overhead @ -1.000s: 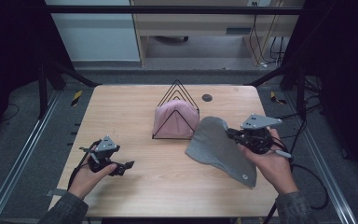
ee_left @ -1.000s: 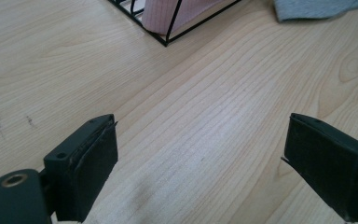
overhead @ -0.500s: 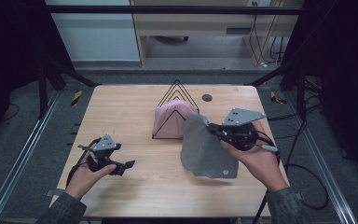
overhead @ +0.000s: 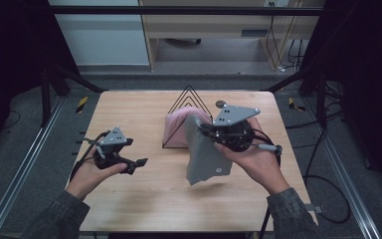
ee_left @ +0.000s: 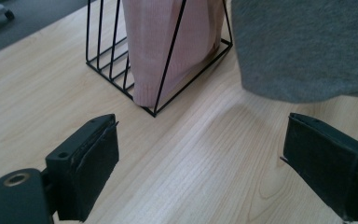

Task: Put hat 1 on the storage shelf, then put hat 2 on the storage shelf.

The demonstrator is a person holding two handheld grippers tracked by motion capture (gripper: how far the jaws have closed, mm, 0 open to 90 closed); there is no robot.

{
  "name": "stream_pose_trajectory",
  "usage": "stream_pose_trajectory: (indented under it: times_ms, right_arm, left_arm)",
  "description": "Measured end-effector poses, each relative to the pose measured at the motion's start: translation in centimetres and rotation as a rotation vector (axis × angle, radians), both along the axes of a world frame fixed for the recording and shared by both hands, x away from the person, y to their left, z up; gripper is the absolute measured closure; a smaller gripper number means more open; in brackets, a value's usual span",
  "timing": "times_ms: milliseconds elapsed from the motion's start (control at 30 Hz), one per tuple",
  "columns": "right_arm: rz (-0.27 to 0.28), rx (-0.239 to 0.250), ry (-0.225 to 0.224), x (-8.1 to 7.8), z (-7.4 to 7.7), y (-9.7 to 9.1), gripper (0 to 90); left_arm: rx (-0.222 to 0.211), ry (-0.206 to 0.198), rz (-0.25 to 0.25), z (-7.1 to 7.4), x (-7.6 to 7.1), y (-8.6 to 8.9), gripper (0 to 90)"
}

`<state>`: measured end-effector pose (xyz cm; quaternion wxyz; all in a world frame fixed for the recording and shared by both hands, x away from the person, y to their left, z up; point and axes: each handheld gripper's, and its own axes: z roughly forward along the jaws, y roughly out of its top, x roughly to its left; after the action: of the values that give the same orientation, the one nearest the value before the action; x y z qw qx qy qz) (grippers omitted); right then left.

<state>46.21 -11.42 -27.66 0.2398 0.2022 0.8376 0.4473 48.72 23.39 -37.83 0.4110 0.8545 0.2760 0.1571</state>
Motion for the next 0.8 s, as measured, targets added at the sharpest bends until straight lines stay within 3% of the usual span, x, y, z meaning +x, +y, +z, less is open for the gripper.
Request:
stream_pose_trajectory:
  times_ms: [200, 800]
  right_arm:
    - [0.025, -0.002, -0.012, 0.0, 0.9, 1.1, 86.1]
    - [0.072, -0.019, -0.024, 0.2, 1.5, 3.6, 86.1]
  left_arm:
    - [0.013, -0.020, -0.006, 1.3, 0.0, 0.1, 9.7]
    - [0.027, -0.029, -0.019, 1.5, -0.1, 0.3, 9.1]
